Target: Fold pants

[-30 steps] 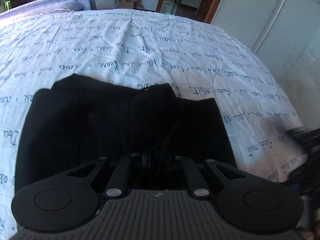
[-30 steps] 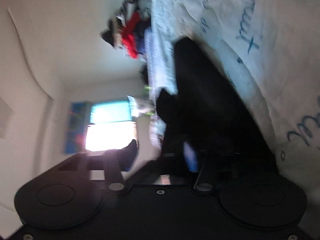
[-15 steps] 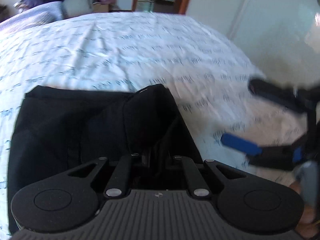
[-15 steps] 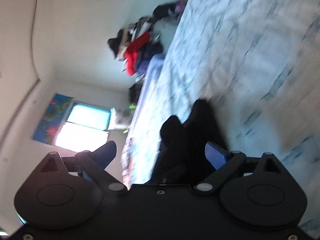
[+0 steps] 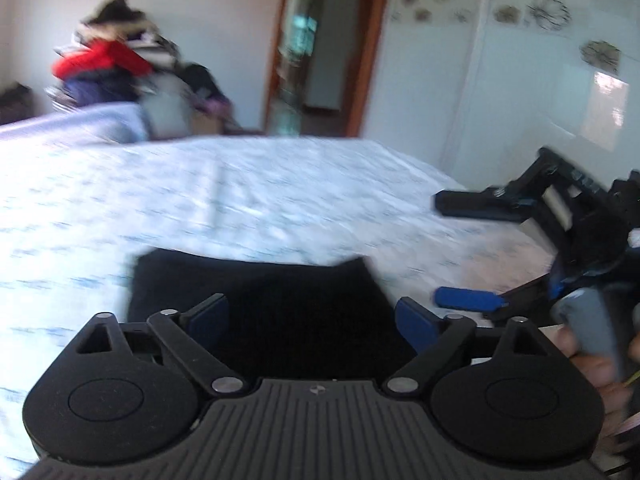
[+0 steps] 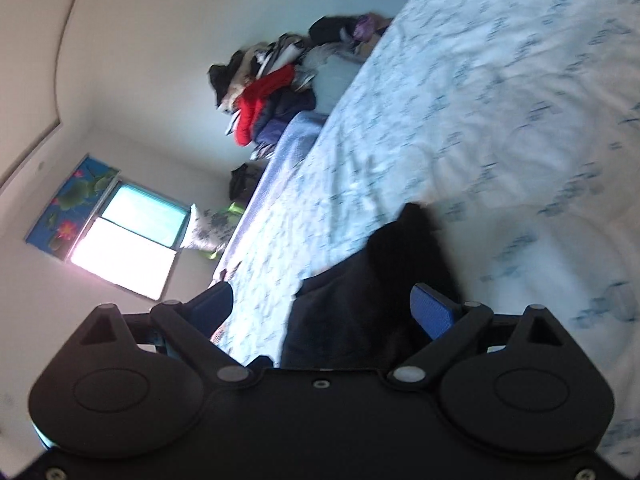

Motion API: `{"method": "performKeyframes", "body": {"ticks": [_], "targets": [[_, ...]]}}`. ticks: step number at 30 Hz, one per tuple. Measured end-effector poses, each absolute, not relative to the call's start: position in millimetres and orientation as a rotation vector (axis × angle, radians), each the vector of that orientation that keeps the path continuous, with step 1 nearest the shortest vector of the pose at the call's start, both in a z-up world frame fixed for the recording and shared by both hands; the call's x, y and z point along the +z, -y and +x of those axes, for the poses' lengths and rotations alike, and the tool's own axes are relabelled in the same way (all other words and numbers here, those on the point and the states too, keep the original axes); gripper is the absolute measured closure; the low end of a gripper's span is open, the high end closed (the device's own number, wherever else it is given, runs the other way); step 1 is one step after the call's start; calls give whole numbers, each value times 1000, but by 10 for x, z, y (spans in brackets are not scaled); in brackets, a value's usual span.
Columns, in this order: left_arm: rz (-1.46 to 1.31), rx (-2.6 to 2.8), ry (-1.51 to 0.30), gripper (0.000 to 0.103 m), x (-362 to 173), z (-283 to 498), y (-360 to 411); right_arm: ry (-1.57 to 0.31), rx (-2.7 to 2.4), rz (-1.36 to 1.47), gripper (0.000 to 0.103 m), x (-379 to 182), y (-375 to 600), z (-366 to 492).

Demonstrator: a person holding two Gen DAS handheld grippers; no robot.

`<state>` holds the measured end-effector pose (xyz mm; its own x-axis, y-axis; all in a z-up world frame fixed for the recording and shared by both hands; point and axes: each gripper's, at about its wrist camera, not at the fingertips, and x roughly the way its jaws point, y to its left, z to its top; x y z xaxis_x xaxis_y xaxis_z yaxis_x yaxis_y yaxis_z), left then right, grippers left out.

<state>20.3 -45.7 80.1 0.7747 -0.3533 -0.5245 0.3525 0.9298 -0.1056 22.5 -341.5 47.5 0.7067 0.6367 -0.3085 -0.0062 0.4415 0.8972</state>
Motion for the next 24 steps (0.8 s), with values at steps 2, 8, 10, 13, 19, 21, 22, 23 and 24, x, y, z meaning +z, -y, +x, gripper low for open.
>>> {"method": "performKeyframes", "body": {"ticks": [2,8,10,13,19,21,22,23,24], "targets": [[-6,-316,-587,9,737,289,325,-703,490,1076,6,501,3229,365],[-5,-302,-621,9,512,265,203,-858,509,1184,6,267,2735,913],[58,-304,-600,9,459,162,190,-902,318,992,20,188,2769,880],[62,-330,-588,8,403,7,44,-875,322,1104,57,-40,3090,694],[2,-356,-594,7,291,-78,-171,-798,358,992,9,457,3356,265],[-18,-349,-593,7,248,-80,-192,-842,374,976,9,484,3379,199],[-24,-345,-595,7,248,-118,-183,-874,383,970,9,447,3349,193],[-26,-343,-595,7,240,-116,-177,-911,392,962,9,408,3314,199],[-22,-341,-593,7,237,-123,-165,-935,404,952,9,341,3261,214]]}}
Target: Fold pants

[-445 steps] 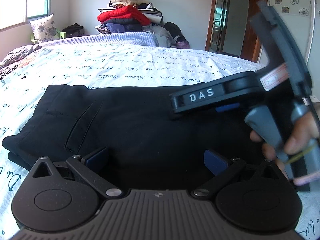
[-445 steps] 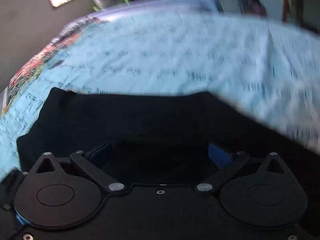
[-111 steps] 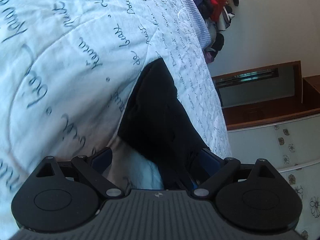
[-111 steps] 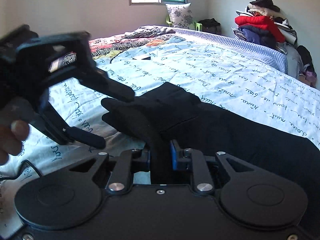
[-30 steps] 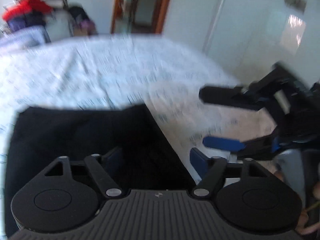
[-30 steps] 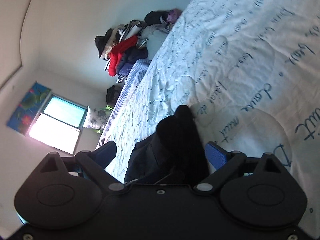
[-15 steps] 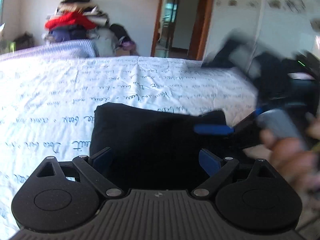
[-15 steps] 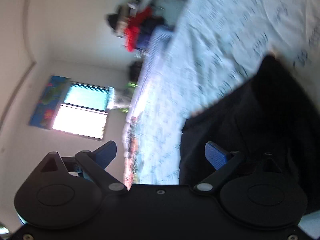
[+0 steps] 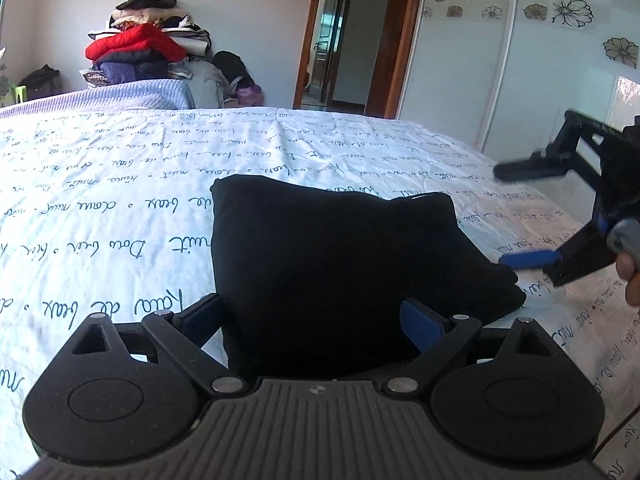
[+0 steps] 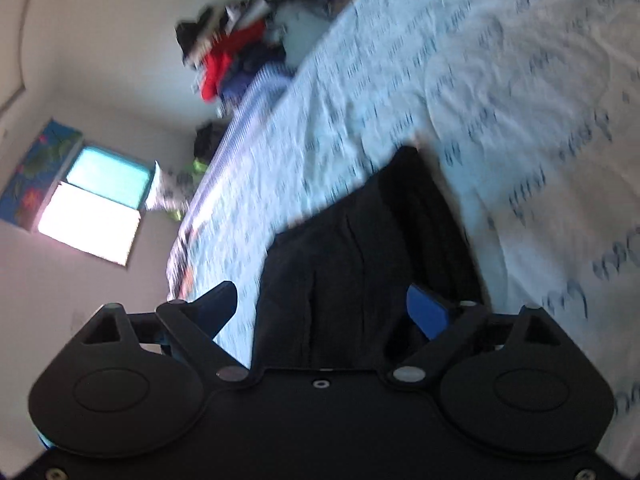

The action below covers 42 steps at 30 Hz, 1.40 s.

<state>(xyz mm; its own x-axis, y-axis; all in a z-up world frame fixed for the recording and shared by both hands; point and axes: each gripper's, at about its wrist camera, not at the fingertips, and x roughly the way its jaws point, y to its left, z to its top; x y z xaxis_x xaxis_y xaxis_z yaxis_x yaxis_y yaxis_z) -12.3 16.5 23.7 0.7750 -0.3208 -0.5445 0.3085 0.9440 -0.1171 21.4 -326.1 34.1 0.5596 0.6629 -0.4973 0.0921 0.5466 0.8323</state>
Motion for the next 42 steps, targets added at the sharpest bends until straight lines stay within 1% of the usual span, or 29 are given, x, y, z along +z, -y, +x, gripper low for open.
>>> {"method": "performKeyframes", "body": {"ticks": [3,5,6,7,8,9,11,15,16,18,20,22,23,24,25,26,27,28,29,31,34,35,36,37,39,40,41,42], "targets": [[-5,-340,-596,6,257,-141,-133,-986,421,950,10,201,3175,263],[-2,-338,-601,6,254,-151,-146,-979,444,963,12,116,3158,279],[-3,-335,-606,6,252,-147,-150,-964,449,958,33,100,3167,264],[-6,-332,-614,5,247,-147,-148,-975,454,940,83,60,3159,276],[-10,-328,-620,4,242,-145,-144,-1003,443,922,94,10,3157,281],[-13,-326,-624,4,241,-143,-142,-998,454,919,95,-28,3167,265],[-6,-323,-628,4,260,-146,-131,-980,471,906,96,-23,3192,202],[-16,-359,-604,4,383,-160,-114,-904,491,907,96,220,3368,103],[-20,-368,-589,0,396,-150,-102,-901,484,904,96,218,3421,107],[-15,-384,-582,1,357,-112,-55,-960,438,874,96,41,3450,172],[16,-367,-625,1,262,-27,31,-979,435,928,100,-143,3473,193],[46,-336,-652,2,258,-12,67,-976,429,946,97,-86,3486,179],[40,-350,-645,2,292,-24,52,-975,431,960,92,-50,3492,170],[25,-362,-628,2,347,-35,25,-987,425,980,80,-14,3513,174],[9,-378,-604,1,412,-32,3,-986,423,1008,64,39,3554,188],[-5,-395,-576,1,487,-15,-6,-945,420,1037,53,105,3601,197],[-17,-406,-549,1,559,19,4,-873,412,1057,31,196,3651,207],[-28,-412,-534,1,614,71,27,-805,405,1073,20,290,3661,251],[-41,-419,-533,1,649,143,62,-761,417,1097,20,354,3645,323],[-77,-449,-575,1,601,310,141,-749,505,1152,20,407,3480,559],[-104,-450,-746,1,287,527,236,-824,615,1173,19,258,3114,967],[-79,-438,-730,1,187,502,239,-880,597,1161,19,125,3034,1102],[-37,-442,-676,1,112,433,238,-926,552,1144,24,-31,3016,1213],[23,-444,-635,0,65,356,257,-932,514,1157,57,-172,3046,1270],[85,-437,-594,0,78,214,282,-997,428,1235,95,-315,3151,1319],[85,-440,-585,1,100,172,268,-998,431,1267,91,-309,3192,1328],[77,-439,-578,1,131,138,248,-976,441,1244,81,-211,3176,1319],[63,-440,-562,1,170,97,219,-946,463,1197,53,-60,3127,1310]]}}
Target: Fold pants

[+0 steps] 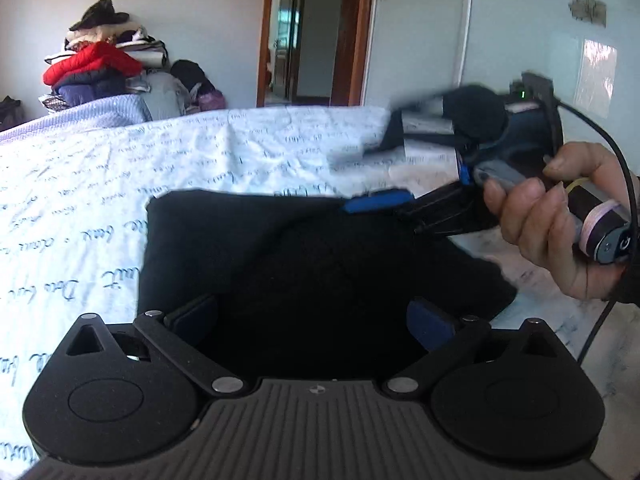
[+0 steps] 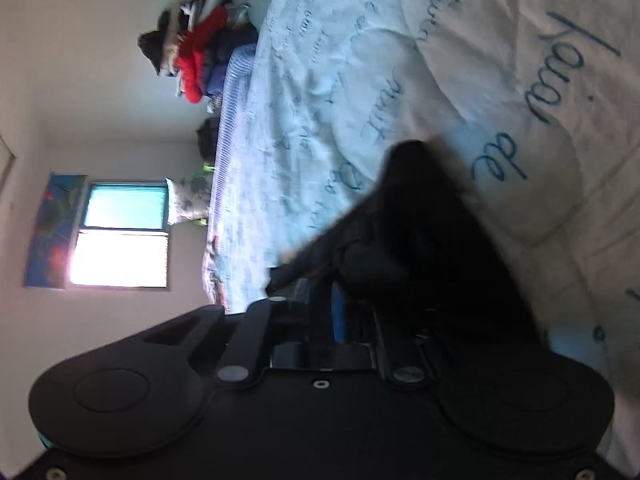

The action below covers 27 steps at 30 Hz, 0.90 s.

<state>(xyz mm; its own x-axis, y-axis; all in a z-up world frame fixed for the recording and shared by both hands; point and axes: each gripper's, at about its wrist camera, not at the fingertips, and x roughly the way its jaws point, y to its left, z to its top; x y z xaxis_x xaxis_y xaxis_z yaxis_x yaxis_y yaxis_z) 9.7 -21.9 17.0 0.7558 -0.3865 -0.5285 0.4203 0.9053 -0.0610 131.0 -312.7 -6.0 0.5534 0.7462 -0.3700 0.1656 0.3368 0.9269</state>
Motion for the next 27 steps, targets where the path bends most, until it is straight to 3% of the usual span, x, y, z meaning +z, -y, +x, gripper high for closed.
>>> {"method": "performKeyframes", "body": {"ticks": [1,2,3,6,10,13,18,23,27], "targets": [[45,-449,-536,1,205,52,178,-912,508,1162,17,97,3032,1316],[34,-460,-510,1,229,9,142,-886,570,1138,6,254,2860,1308],[35,-462,-490,1,246,-26,117,-875,644,1124,3,376,2699,1342],[54,-458,-509,1,130,-43,96,-938,807,1106,3,499,2112,1575],[72,-422,-527,0,34,-17,123,-1164,812,1059,3,99,1380,2118],[80,-410,-542,0,21,3,134,-1242,736,1086,14,-225,1259,2463],[69,-419,-541,0,19,-9,101,-1172,675,1088,12,110,1410,2578],[43,-428,-538,0,21,-33,23,-1038,803,1069,8,462,2007,1860],[46,-430,-538,0,15,-30,20,-949,705,1104,1,157,2536,1460]]}}
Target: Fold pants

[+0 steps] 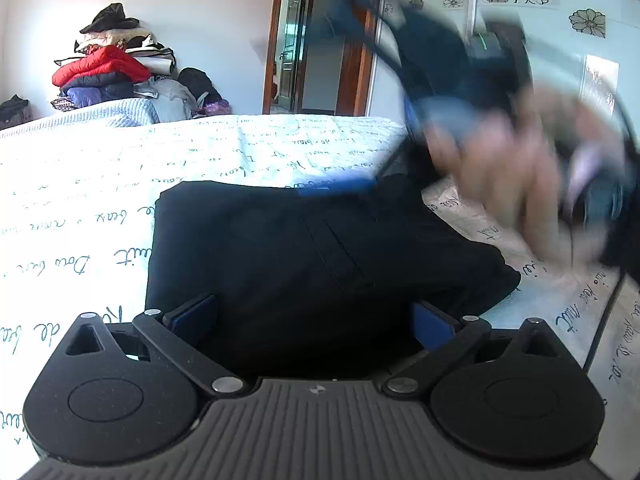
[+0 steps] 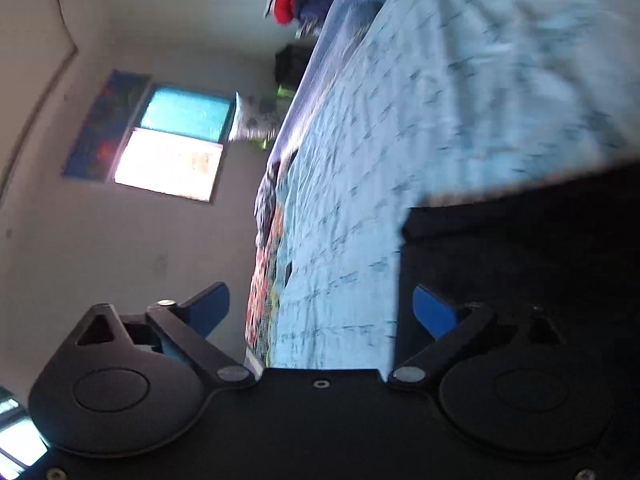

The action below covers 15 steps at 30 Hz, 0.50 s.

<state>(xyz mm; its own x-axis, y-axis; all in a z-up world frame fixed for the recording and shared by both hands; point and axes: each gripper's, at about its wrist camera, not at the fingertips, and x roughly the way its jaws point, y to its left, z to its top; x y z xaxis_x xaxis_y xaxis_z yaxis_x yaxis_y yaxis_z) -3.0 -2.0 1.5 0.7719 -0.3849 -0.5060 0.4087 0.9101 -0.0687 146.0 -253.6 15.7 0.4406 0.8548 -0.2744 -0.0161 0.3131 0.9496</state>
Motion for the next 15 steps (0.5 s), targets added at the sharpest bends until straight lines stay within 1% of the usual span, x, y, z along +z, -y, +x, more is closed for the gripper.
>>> {"method": "performKeyframes", "body": {"ticks": [2,3,4,5,6,7,9,10,11,13,14,15], "targets": [[58,-425,-539,0,8,-31,30,-918,672,1133,28,-73,2658,1426],[64,-423,-538,0,2,-34,41,-927,646,1175,46,-119,2730,1410],[67,-422,-538,0,-2,-40,42,-920,639,1228,45,-120,2800,1375],[67,-420,-537,0,-3,-42,38,-882,632,1249,39,-56,2868,1309],[65,-420,-537,0,-6,-26,42,-829,618,1220,19,61,2948,1203],[61,-419,-536,0,-2,-19,72,-778,602,1166,5,166,3006,1095],[51,-421,-535,0,-1,-14,68,-720,611,1105,2,229,3024,866],[47,-422,-534,0,3,-14,64,-742,609,1097,2,144,3013,798],[43,-424,-533,0,8,-18,62,-783,577,1076,2,-16,3017,746],[42,-425,-531,0,7,-26,55,-747,533,1057,48,-186,3108,635],[43,-423,-531,0,9,-32,53,-742,527,1108,51,-240,3204,583],[44,-421,-531,0,8,-32,54,-727,516,1157,49,-239,3271,525]]}}
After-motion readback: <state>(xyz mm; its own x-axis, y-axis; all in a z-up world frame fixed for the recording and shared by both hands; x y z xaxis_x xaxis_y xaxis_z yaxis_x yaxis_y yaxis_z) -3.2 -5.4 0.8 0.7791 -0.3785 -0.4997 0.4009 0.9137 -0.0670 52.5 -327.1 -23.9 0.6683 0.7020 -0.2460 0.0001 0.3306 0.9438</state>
